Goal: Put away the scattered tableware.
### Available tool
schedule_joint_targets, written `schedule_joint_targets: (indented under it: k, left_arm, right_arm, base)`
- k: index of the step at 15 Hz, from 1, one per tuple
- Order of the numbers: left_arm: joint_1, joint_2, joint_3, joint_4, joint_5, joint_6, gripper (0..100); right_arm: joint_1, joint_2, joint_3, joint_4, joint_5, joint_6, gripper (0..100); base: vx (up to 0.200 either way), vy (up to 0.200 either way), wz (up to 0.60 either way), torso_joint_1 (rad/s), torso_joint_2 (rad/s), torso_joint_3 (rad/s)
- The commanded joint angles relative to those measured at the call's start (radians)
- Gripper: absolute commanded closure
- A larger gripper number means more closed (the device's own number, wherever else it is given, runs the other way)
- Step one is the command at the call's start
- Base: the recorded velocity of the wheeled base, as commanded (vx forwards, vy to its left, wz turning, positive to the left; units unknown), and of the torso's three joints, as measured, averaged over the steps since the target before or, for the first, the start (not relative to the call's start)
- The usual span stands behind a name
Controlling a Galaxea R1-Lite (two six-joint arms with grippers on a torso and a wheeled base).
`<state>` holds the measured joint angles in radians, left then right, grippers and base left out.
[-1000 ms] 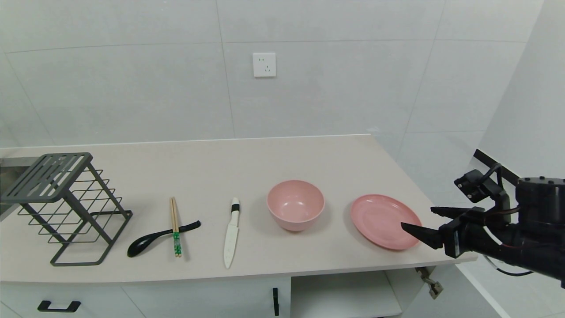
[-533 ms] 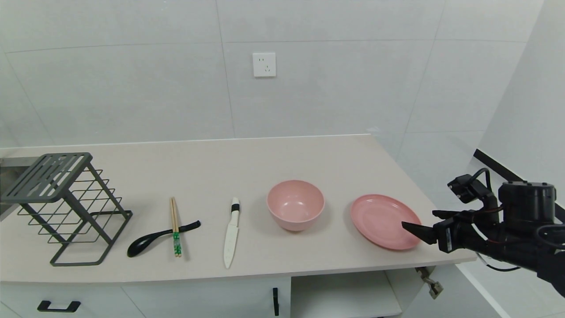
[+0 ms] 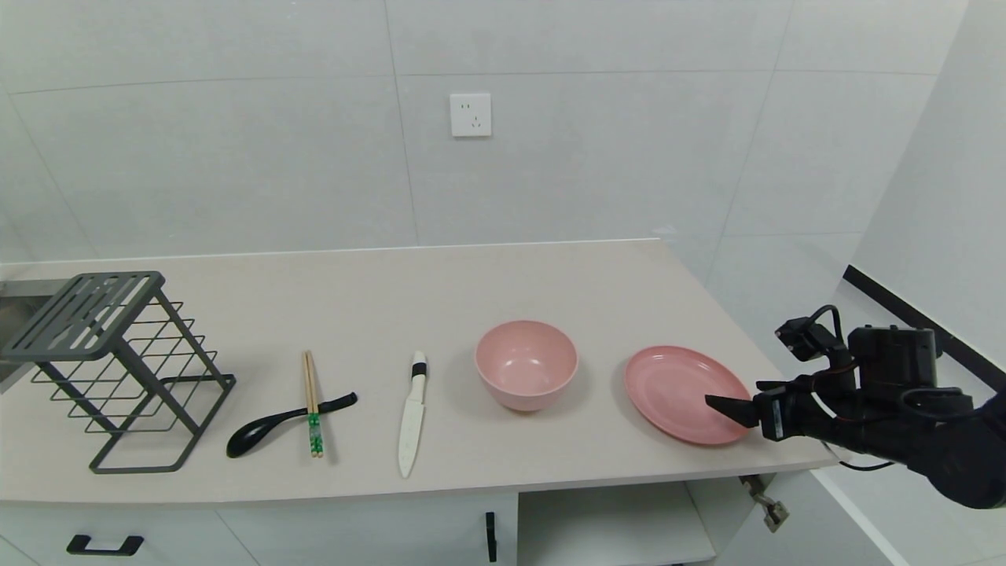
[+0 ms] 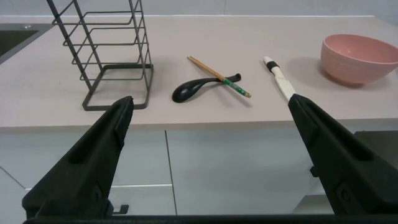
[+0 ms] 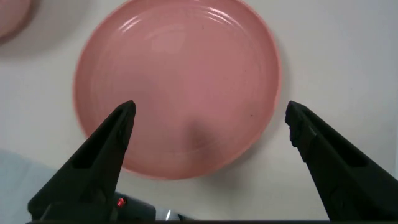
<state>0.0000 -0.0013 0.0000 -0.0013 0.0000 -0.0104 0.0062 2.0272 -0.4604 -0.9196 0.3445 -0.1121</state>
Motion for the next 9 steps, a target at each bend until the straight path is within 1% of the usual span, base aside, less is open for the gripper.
schedule_joint_targets:
  k: [1,3,5,9]
  left_arm:
    - [0.0,0.001,0.0,0.0,0.0,0.0,0]
    - [0.0,0.001,0.0,0.0,0.0,0.0,0]
    - [0.0,0.001,0.0,-0.002,0.0,0.0,0]
    - [0.0,0.001,0.0,0.0,0.0,0.0,0]
  right_arm:
    - [-0.015,0.091,-0.035,-0.038,0.001,0.0,0]
    - [-0.017,0.13,-0.047,-0.104,0.001,-0.001,0]
    - [-0.014,0.156,-0.058,-0.136,-0.002,-0.003,0]
    - [-0.011,0.196,-0.089,-0.137,-0.005,-0.003,0]
  base:
    - [0.0,0.0,0.0,0.0,0.0,0.0]
    - [0.0,0.0,0.0,0.0,0.0,0.0]
    - [0.0,0.0,0.0,0.0,0.0,0.0]
    - [0.0,0.0,0.0,0.0,0.0,0.0]
